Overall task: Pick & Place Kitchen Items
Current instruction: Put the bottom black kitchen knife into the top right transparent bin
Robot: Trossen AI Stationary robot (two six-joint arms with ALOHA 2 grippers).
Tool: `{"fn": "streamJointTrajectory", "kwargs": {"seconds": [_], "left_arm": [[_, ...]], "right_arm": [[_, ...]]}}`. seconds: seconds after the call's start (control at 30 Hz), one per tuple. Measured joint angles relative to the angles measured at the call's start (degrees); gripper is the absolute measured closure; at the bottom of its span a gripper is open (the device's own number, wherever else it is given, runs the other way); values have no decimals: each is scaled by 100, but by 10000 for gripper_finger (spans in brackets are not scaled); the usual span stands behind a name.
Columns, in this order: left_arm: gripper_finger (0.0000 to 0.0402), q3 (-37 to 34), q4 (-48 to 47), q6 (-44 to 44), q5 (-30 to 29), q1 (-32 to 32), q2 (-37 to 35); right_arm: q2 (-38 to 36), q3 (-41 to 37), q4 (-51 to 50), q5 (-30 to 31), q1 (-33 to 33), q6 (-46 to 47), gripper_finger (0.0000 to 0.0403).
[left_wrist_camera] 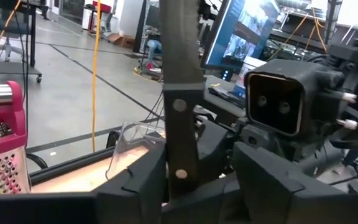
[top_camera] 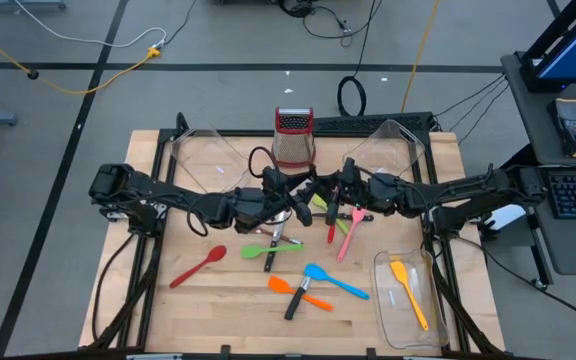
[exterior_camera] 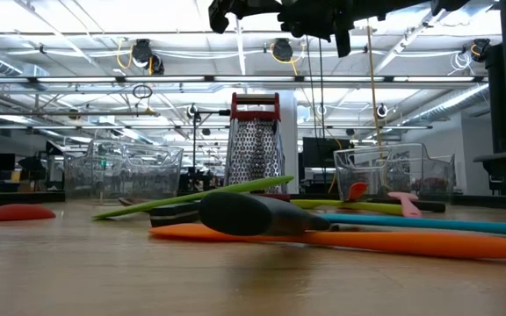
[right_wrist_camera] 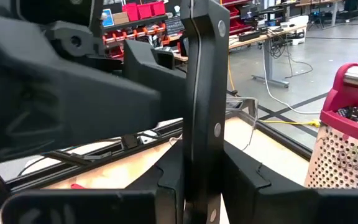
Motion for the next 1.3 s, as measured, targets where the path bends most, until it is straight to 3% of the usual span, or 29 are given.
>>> {"fn": "streamJointTrajectory", "kwargs": {"seconds": [0.33,0.57,0.73,0.9,1.1,1.3], "left_arm": [[163,2,-331,774,-76,-205,-296],[161,2,-1229,995,-864,-382,-835],[161,5,-2129,559,-1383,-465,-1075],[160,2,-2931,-53,-1654,-482,-1103],[160,2,-3981,-930,-1717,-350,-1099],[160,2,-4820,-1443,-1702,-92,-1097]], "right_arm": [[-57,-2,-126,259,-57,3,341],[-395,-8,-681,323,-316,68,341],[-897,-7,-1567,368,-679,449,341],[-1533,-7,-2745,779,-1054,948,341],[-2202,-7,-4061,1214,-1416,1596,341],[-2520,-4,-5236,1204,-1725,2450,341]]}}
